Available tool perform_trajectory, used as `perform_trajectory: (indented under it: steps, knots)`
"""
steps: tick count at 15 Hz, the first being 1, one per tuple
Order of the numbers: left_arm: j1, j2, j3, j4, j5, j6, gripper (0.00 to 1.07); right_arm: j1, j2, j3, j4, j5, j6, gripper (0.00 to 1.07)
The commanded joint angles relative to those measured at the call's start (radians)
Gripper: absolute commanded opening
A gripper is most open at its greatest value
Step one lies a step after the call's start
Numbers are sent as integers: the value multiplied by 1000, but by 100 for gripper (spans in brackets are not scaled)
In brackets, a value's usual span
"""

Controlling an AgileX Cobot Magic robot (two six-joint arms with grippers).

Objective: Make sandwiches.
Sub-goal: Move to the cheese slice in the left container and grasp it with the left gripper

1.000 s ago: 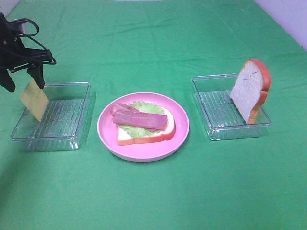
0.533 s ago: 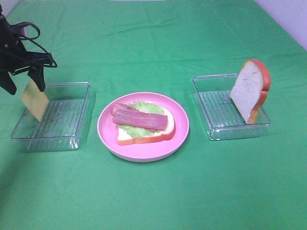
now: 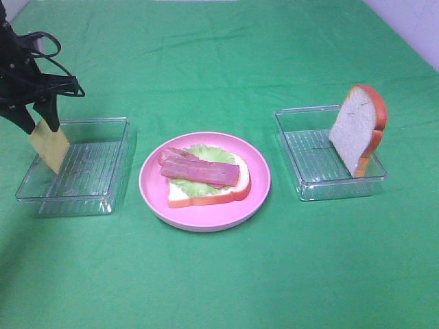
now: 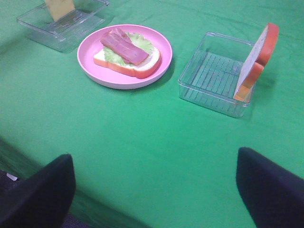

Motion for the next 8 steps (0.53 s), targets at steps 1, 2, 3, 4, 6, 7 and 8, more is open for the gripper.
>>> perform_trajectory:
  steps: [1,2,3,4,6,7,8]
  knots:
    - [-17,3,8,-2,-23,6,28,-3,-22,2,-2,-6,-8,85]
    - [-19,3,8,-2,-24,6,25,-3,-22,2,-2,-6,-8,85]
    - [-19,3,8,-2,-20,6,24,-3,-22,2,-2,-6,-8,85]
    - [-19,3,8,2,-15,6,24,-3,-22,2,-2,-6,-8,85]
    - [-19,3,8,5,-4,6,24,-3,-22,2,-2,-6,-8,85]
    - [-19,3,8,5,4,7,24,-3,-22,2,-2,-6,-8,85]
    - [-19,3,8,7,11,9,24,-3,-22,2,-2,-6,-8,85]
